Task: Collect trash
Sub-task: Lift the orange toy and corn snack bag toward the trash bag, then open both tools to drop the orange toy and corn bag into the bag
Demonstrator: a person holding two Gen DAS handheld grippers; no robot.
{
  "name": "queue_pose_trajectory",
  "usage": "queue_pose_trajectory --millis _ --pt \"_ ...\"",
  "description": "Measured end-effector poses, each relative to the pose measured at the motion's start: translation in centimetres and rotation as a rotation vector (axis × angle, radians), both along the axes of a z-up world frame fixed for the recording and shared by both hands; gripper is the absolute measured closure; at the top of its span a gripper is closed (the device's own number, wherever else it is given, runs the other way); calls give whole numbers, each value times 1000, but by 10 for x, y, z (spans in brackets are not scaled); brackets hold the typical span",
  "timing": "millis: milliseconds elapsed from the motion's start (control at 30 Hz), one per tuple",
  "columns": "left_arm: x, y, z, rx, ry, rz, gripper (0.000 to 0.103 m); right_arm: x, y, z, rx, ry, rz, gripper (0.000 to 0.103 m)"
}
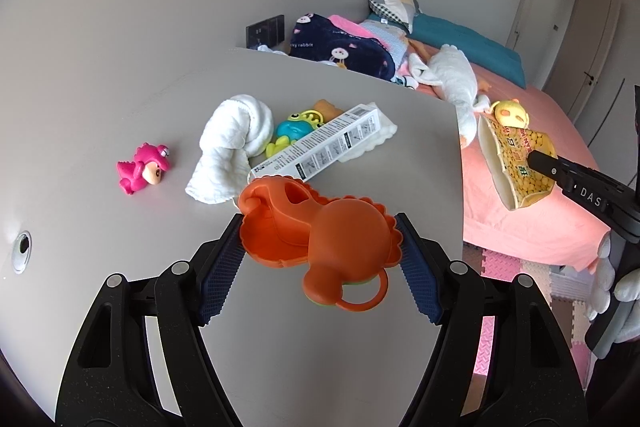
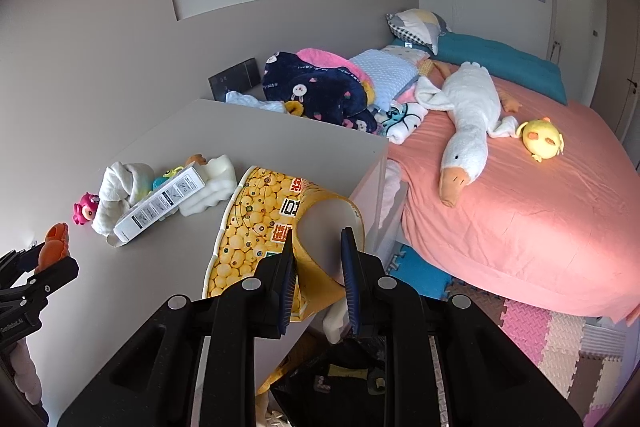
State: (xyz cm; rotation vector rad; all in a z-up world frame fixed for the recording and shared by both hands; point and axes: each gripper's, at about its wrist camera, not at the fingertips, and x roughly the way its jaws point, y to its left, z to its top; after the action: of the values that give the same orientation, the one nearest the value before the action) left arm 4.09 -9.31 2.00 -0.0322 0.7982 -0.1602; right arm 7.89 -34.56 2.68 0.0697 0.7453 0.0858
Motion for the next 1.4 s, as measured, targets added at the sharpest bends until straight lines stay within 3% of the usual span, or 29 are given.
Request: queue_pose_trajectory --millis 700,1400 --pt "-29 -67 8 12 -10 -138 32 -61 -44 14 15 -34 -82 80" --pt "-38 -151 -2 42 21 -316 32 -96 -112 6 19 -11 -235 80"
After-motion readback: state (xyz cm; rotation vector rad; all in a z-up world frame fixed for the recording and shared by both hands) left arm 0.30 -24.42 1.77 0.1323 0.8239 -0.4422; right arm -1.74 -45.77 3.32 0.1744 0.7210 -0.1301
